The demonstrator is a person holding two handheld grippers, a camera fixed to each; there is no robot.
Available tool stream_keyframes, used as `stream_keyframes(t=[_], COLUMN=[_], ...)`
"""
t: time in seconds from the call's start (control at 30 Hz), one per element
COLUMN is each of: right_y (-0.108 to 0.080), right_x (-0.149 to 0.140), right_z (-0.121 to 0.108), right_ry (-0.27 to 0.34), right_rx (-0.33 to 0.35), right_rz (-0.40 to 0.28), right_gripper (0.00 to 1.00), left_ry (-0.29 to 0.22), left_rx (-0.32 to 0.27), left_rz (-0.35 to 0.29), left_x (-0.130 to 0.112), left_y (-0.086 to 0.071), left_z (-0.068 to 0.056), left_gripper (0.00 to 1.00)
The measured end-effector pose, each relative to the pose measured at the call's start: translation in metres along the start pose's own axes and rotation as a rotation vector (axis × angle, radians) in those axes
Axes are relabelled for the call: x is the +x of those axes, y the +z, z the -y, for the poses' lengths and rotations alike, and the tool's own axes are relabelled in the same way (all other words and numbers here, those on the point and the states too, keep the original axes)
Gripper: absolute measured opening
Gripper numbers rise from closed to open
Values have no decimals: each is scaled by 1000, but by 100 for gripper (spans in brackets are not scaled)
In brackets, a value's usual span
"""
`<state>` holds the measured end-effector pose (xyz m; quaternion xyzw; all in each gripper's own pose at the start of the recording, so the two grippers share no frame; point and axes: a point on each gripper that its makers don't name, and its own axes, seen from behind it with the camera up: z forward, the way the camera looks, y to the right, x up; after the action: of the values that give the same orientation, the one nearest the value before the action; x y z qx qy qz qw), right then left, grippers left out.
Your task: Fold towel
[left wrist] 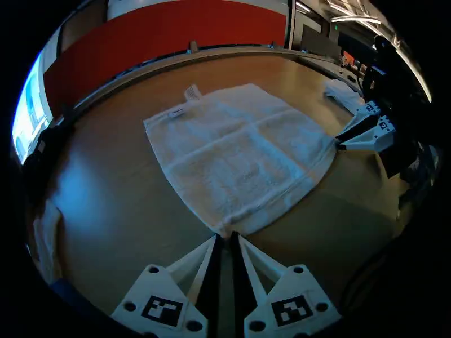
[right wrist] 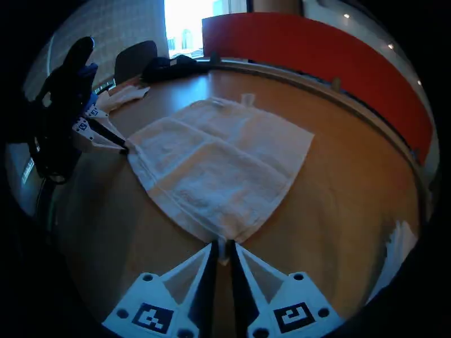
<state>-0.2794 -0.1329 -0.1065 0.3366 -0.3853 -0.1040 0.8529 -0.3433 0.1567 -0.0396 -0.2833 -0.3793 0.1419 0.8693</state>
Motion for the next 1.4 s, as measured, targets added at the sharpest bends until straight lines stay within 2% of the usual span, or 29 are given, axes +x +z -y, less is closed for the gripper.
stream_keyframes(t=[0.2,0.4,0.6,1.1,1.4], right_y=[-5,-9,-15,-55,-84], right_x=[7,9,16,57,77], right_z=[-2,-5,-5,-1,5], right_ry=[26,24,12,-22,-47], right_rx=[4,1,2,5,15], right_rz=[-17,-21,-29,-88,-114], right_gripper=[13,13,12,12,12], left_ry=[-47,-70,-109,-216,-230], left_rx=[-24,-37,-47,-50,-60], left_rz=[-2,-3,-13,-69,-92], left_x=[1,2,8,38,56], left_y=[-1,-3,-12,-57,-82], left_z=[-6,-9,-11,-7,-8], left_gripper=[11,11,11,11,11])
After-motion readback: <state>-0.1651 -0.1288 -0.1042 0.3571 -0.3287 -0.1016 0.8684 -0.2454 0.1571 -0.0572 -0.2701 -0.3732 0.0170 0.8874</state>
